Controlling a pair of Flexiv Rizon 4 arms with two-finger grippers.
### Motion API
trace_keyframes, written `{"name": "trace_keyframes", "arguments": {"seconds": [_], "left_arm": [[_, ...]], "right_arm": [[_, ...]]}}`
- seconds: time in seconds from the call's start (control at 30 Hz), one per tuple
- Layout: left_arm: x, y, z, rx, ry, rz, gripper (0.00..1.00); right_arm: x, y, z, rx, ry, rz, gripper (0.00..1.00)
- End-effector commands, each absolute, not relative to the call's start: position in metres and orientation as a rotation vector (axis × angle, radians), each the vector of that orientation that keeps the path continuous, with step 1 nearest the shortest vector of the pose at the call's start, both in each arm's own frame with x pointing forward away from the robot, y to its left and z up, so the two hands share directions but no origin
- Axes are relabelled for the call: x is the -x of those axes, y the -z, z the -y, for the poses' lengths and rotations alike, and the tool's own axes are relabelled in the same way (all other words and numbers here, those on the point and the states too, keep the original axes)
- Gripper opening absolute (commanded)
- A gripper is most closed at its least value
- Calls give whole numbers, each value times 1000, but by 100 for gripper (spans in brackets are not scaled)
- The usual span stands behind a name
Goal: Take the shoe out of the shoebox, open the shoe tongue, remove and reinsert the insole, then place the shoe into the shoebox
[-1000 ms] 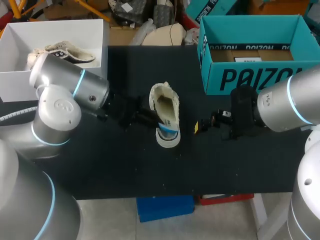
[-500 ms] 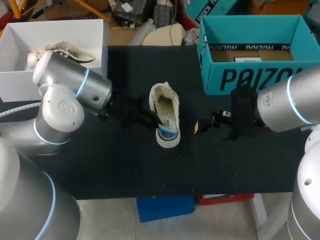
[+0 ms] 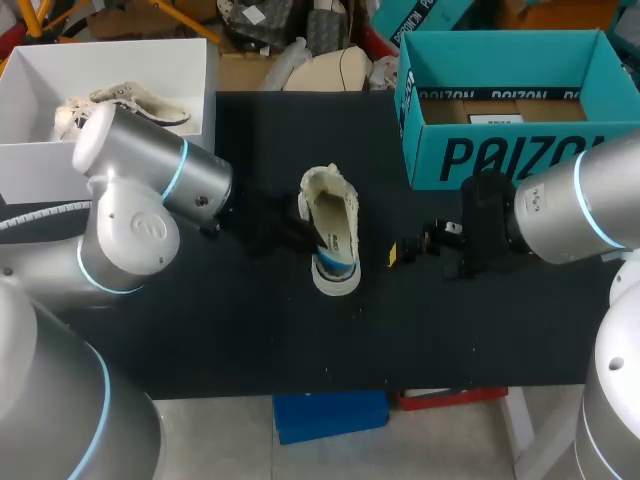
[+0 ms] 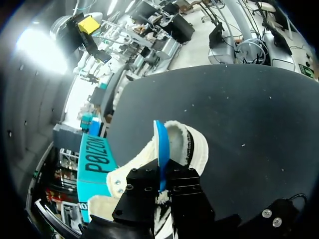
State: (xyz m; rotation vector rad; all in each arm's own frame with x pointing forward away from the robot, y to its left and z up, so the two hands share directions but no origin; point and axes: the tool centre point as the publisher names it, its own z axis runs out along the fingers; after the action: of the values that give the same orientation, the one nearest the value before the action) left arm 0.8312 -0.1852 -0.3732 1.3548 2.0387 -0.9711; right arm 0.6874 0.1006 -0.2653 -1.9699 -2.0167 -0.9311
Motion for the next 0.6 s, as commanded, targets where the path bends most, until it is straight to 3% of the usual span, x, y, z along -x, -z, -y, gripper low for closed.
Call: {"name": "trace_keyframes", "arguments": {"seconds": [0.03,0.6], "left_arm": [[-830,374,192,-1350,916,-2059,0],[-842,381,195,-1428,674,-2053,0]], "right_arm": [[-688,266,-102,1971,930,2017,100],[-688,266,-102,1971,930,2017,100]]}}
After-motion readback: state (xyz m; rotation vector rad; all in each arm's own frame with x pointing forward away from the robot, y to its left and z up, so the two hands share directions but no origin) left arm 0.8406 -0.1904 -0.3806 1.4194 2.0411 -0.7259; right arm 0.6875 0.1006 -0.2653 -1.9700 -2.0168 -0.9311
